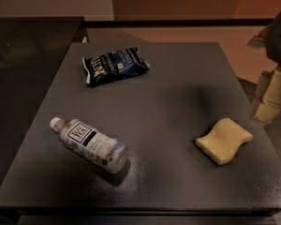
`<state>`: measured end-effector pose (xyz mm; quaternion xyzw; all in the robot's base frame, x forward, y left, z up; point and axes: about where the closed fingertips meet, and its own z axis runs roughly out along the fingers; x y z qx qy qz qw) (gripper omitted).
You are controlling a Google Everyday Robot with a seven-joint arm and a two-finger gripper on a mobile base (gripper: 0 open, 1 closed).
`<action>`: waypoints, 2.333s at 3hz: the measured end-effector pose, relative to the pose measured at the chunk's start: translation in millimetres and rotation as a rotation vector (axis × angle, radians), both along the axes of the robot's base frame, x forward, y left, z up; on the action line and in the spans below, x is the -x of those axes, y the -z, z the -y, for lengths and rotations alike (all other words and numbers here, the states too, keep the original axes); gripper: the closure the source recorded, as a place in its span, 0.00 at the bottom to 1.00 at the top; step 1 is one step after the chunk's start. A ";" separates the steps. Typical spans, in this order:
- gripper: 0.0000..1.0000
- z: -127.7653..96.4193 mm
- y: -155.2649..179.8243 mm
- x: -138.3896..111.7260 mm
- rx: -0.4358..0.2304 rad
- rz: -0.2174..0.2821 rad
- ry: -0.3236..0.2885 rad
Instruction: Place blue plastic bottle upright
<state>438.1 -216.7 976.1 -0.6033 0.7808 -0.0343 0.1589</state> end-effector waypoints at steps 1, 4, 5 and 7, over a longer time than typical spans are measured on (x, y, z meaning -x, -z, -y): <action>0.00 -0.4 -0.9 -0.2 -0.001 0.003 0.002; 0.00 -73.1 21.6 4.7 -0.001 -0.053 -0.024; 0.00 -113.0 35.6 10.1 0.007 -0.094 -0.043; 0.00 -193.7 52.8 18.3 0.012 -0.148 -0.074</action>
Offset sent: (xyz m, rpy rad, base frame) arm 0.0002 0.0302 -0.0060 0.0251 0.0283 -0.0155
